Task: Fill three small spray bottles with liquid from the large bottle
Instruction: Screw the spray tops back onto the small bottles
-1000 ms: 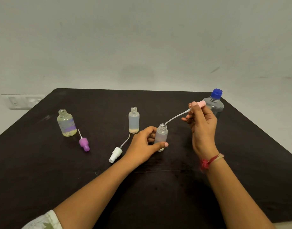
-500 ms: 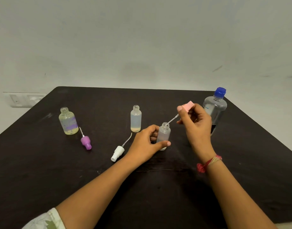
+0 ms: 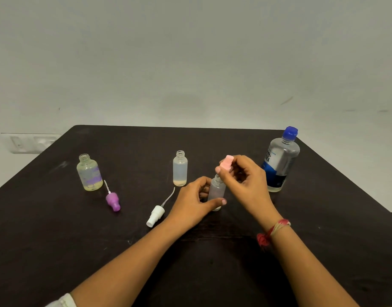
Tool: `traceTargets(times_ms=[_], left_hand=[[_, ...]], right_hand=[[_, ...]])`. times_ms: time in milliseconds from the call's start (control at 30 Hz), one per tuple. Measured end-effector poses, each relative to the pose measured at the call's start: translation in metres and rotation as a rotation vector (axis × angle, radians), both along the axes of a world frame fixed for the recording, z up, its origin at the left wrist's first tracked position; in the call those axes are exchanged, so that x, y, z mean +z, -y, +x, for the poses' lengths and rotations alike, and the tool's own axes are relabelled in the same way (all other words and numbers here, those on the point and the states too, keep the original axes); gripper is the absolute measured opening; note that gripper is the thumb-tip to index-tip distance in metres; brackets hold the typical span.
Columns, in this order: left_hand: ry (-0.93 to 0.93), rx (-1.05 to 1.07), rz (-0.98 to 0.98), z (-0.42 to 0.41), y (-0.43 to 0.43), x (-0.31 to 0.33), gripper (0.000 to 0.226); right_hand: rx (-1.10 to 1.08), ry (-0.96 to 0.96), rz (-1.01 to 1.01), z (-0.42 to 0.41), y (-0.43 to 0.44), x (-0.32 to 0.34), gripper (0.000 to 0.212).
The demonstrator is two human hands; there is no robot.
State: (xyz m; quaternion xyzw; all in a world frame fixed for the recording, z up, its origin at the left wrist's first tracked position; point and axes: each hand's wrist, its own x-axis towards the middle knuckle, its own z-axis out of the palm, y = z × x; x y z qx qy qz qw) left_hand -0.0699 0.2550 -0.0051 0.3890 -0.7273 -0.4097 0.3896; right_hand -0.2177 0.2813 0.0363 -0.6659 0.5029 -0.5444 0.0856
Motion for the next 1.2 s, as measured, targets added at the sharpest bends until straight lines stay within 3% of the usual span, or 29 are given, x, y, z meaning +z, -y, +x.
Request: traceTargets(times_ms=[200, 600, 800, 1100, 1200], left_hand=[[-0.019, 0.003, 0.002, -0.0007, 0.0015, -0.0042, 0.040], [-0.001, 0.005, -0.033, -0.0006, 0.0004, -0.0030, 0.045], [-0.016, 0.014, -0.016, 0.0010, -0.0007, -0.0023, 0.039], [0.003, 0.025, -0.038, 0.0012, -0.0005, -0.0026, 0.031], [-0.015, 0.008, -0.029, 0.0022, -0.0010, -0.0015, 0.026]], right_hand=[[0.009, -0.173, 0.051, 0.0003, -0.0005, -0.0042, 0.015], [-0.027, -0.020, 0.180, 0.0008, 0.0010, -0.0043, 0.030], [0.032, 0.081, 0.201, 0.0057, -0.0020, -0.0028, 0.024], [-0.063, 0.007, 0.233, 0.0031, 0.0005, -0.0062, 0.038], [0.014, 0.028, 0.327, 0.0023, -0.0014, -0.0029, 0.045]])
